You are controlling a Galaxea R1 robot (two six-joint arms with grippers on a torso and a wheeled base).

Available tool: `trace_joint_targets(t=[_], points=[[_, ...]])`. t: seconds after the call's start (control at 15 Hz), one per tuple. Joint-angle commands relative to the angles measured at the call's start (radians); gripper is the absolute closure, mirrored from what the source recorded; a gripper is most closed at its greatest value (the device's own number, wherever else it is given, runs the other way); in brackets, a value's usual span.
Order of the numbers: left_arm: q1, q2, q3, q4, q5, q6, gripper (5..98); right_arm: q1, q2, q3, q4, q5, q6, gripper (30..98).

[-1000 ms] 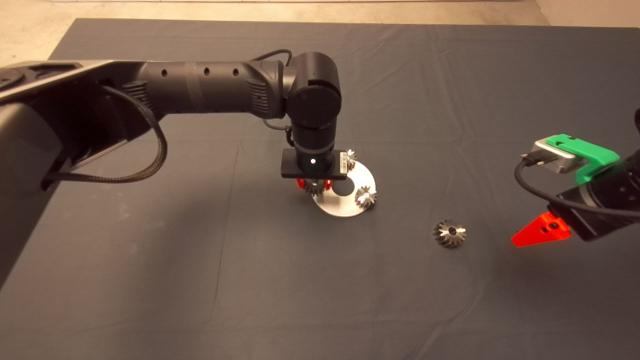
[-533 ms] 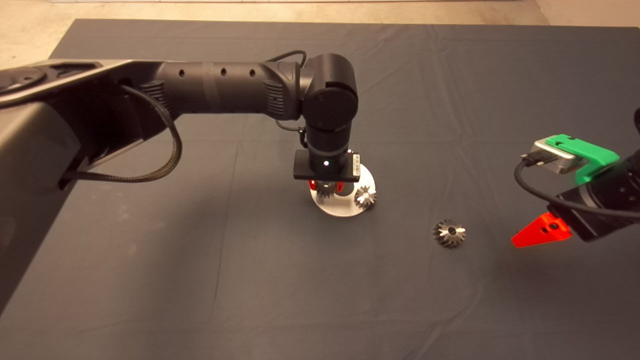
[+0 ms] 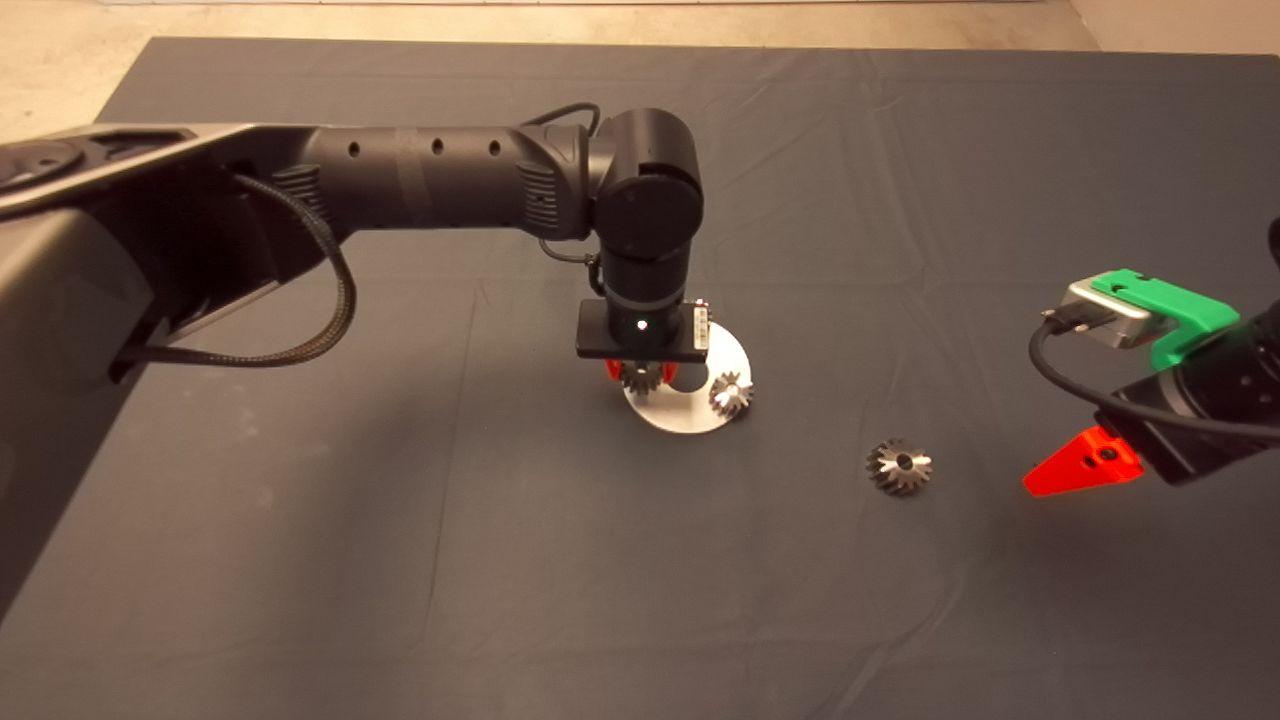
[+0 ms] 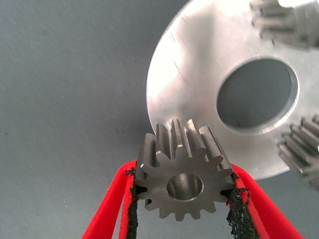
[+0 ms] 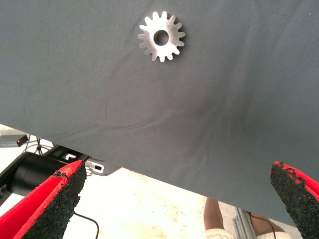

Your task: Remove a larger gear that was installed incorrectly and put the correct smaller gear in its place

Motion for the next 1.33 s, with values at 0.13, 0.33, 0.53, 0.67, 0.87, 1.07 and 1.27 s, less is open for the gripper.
trace_joint_targets(t=[0.13, 0.33, 0.53, 0.67, 0.87, 1.07, 1.27], points=[[-0.014, -0.001, -0.022, 0.007, 0.008, 0.019, 66.2, 0.02, 0.003, 0.005, 0.039, 0.003, 0.004, 30.8], [-0.012, -0.008, -0.019, 0.007, 0.009, 0.019, 66.2, 0.026, 0.003, 0.005, 0.039, 0.003, 0.004, 30.8], [-0.012, -0.02, -0.013, 0.007, 0.008, 0.019, 66.2, 0.026, 0.003, 0.005, 0.039, 0.003, 0.004, 30.8], [-0.012, -0.021, -0.011, 0.007, 0.009, 0.019, 66.2, 0.026, 0.003, 0.005, 0.039, 0.003, 0.004, 30.8], [-0.012, -0.029, -0.007, 0.007, 0.008, 0.019, 66.2, 0.026, 0.003, 0.005, 0.039, 0.003, 0.004, 30.8], [-0.011, -0.028, 0.011, 0.007, 0.005, 0.013, 66.2, 0.026, 0.003, 0.005, 0.039, 0.003, 0.004, 30.8], [-0.011, -0.029, 0.033, 0.006, 0.005, 0.009, 66.2, 0.026, 0.003, 0.005, 0.039, 0.003, 0.004, 30.8]])
